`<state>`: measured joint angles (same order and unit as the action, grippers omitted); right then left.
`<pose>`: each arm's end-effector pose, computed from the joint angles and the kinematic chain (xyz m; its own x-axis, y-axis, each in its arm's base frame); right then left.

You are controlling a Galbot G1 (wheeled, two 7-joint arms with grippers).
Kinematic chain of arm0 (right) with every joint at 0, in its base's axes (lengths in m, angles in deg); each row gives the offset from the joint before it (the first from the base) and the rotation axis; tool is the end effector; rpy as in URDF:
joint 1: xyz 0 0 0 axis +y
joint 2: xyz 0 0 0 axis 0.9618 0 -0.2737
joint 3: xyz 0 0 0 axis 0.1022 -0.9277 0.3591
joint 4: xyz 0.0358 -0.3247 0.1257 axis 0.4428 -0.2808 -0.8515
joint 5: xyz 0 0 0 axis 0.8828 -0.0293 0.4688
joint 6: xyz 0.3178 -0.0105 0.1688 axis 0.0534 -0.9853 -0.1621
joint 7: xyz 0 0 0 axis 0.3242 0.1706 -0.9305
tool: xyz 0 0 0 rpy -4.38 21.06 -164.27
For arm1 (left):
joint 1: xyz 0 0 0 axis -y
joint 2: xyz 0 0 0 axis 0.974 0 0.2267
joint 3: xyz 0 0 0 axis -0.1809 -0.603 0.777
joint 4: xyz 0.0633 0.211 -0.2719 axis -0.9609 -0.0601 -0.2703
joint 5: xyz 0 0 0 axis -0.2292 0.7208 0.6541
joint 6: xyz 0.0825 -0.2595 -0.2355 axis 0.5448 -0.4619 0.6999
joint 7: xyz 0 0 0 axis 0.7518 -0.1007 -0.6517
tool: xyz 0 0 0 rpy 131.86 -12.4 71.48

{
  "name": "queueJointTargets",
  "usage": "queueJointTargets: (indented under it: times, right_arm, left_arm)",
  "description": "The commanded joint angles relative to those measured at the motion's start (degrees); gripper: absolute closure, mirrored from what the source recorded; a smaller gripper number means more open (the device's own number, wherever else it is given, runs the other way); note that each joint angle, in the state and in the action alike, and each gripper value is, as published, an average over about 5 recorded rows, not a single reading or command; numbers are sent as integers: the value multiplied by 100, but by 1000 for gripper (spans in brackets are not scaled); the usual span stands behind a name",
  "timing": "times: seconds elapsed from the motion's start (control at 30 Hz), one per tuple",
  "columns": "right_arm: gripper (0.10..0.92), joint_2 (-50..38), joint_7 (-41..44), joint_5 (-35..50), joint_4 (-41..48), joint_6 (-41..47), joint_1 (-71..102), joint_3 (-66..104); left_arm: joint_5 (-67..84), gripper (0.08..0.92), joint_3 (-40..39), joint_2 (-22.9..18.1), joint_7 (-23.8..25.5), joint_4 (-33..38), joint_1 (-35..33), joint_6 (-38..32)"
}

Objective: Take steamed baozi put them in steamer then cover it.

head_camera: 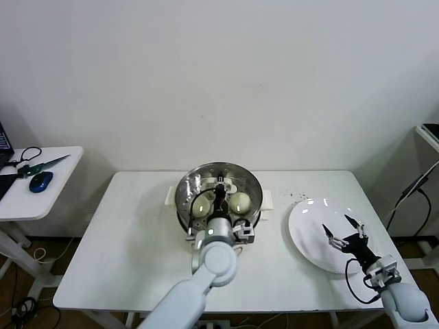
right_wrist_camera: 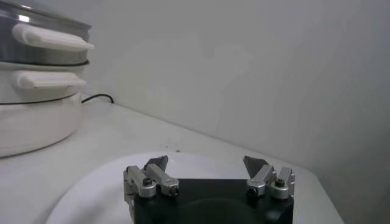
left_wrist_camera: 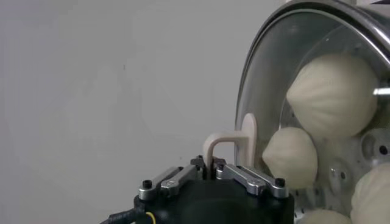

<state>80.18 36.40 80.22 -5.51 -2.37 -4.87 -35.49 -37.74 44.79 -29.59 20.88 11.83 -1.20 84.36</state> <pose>0.2805 -0.2507 -0.3989 -0.9519 -0.2225 0.2107 -0.2694 0.9353 -0.2294 0.3364 -0.1913 -0.2817 -0.9990 -0.0173 0.0421 0.0420 0.0060 0.9991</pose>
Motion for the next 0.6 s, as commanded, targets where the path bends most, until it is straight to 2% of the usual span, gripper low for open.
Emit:
queueJointTargets:
  times: [0.03, 0.3, 0.6]
  right_arm:
    - [203, -12, 2, -5, 1, 26, -2, 9]
    - [203, -14, -110, -159, -84, 270, -2, 18]
    - [203, -35, -169, -141, -189, 513, -28, 29]
  left_arm:
    - [33, 792, -57, 271, 275, 481, -50, 278]
    - [251, 568, 7, 570, 332, 1090, -240, 280]
    - [701, 308, 311, 1026, 252, 2041, -936, 203]
